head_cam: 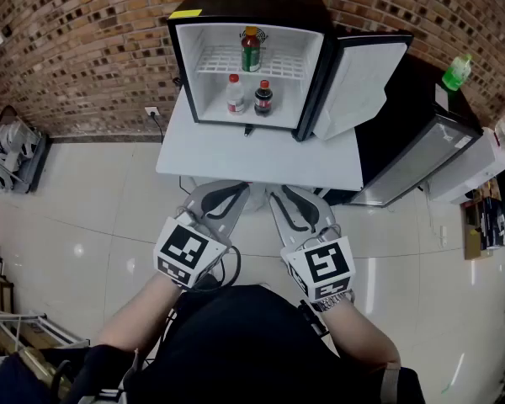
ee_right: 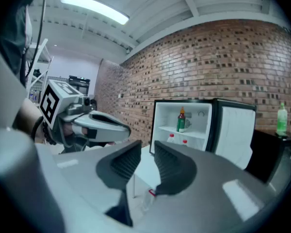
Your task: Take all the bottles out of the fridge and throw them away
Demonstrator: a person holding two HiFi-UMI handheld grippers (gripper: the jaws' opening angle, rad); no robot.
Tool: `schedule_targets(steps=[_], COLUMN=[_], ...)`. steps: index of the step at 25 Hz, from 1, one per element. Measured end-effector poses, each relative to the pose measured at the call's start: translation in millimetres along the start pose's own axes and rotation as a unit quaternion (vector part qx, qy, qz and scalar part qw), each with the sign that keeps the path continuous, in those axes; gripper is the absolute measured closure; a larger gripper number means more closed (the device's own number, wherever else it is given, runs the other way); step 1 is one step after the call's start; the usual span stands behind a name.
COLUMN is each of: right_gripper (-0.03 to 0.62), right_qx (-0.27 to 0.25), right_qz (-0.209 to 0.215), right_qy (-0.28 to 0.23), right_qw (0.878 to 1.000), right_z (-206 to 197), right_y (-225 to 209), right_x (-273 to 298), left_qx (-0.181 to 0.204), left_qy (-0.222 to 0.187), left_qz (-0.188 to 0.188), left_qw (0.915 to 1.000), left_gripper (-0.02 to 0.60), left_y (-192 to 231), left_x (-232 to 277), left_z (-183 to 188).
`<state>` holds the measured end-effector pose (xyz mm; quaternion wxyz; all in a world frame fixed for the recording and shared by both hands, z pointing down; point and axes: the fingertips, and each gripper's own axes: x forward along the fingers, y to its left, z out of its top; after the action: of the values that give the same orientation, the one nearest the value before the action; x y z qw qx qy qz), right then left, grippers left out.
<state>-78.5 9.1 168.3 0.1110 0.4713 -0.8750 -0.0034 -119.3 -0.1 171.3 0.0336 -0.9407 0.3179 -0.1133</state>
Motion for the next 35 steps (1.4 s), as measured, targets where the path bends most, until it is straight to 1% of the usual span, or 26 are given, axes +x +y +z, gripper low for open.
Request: schedule_targets(steps=[2,4,7,8,10,12,14,15,21,23,26,27,28,32,33,35], right_gripper=[0.517,0.487,0.477,0.460,0.455,0.425,0.422,0.402,0.399,0.364,0.363,0.340,0.332,0.330,0.315,0.313], right_qx=[0.000,0.002,0.006,0.007,0.009,0.012,0.015,0.017,0.018,0.019,0.020,0.021,0.022,0.025,0.025,0.028], right_qz=[-0.003,-0.006,-0.009,-0.011,-0.015,-0.019,-0.024,-0.028,-0.066,-0.079,-0.098,-0.104,-0.110,-0.134,-0.139,-0.149], right_qy=[-0.001,-0.002,-0.004,-0.004,-0.004,-0.002,-0.001,-0.001,-0.004,-0.003,0.003,0.007,0.010,0.020,0.021,0.027], right_qw=[1.000,1.000,1.000,1.000,1.000,1.000,1.000,0.999,0.998,0.997,0.995,0.994,0.994,0.991,0.990,0.988], right_z=[-2,-2,2,3,6,9,13,16,36,40,42,42,42,43,43,42], right_y=[-5,-9,-15,-18,-23,-28,-34,-38,-72,-85,-102,-108,-114,-137,-144,-157], right_x=[3,9,23,29,43,60,78,88,152,174,205,215,225,263,272,290], left_qx=[-0.004,-0.001,0.005,0.006,0.008,0.007,0.007,0.008,0.014,0.015,0.016,0.017,0.018,0.024,0.025,0.026], left_qy=[-0.001,0.000,0.000,-0.001,-0.003,-0.006,-0.009,-0.010,-0.016,-0.018,-0.018,-0.018,-0.018,-0.018,-0.018,-0.016], left_qz=[0.004,0.001,-0.001,-0.001,0.000,0.000,-0.002,-0.004,-0.022,-0.025,-0.032,-0.036,-0.040,-0.050,-0.051,-0.052], left_qw=[1.0000,1.0000,1.0000,1.0000,1.0000,1.0000,0.9999,0.9999,0.9995,0.9994,0.9992,0.9990,0.9989,0.9983,0.9982,0.9982], left_gripper=[0.578,0.578,0.578,0.578,0.578,0.578,0.578,0.578,0.578,0.578,0.578,0.578,0.578,0.578,0.578,0.578], left_y=[5,8,17,23,35,51,66,74,129,148,170,176,183,207,212,224], left_x=[3,5,9,10,12,15,18,19,33,38,45,48,49,54,55,56], left_z=[-2,-3,-3,-2,-1,-1,0,1,4,3,0,-1,-2,-3,-4,-6])
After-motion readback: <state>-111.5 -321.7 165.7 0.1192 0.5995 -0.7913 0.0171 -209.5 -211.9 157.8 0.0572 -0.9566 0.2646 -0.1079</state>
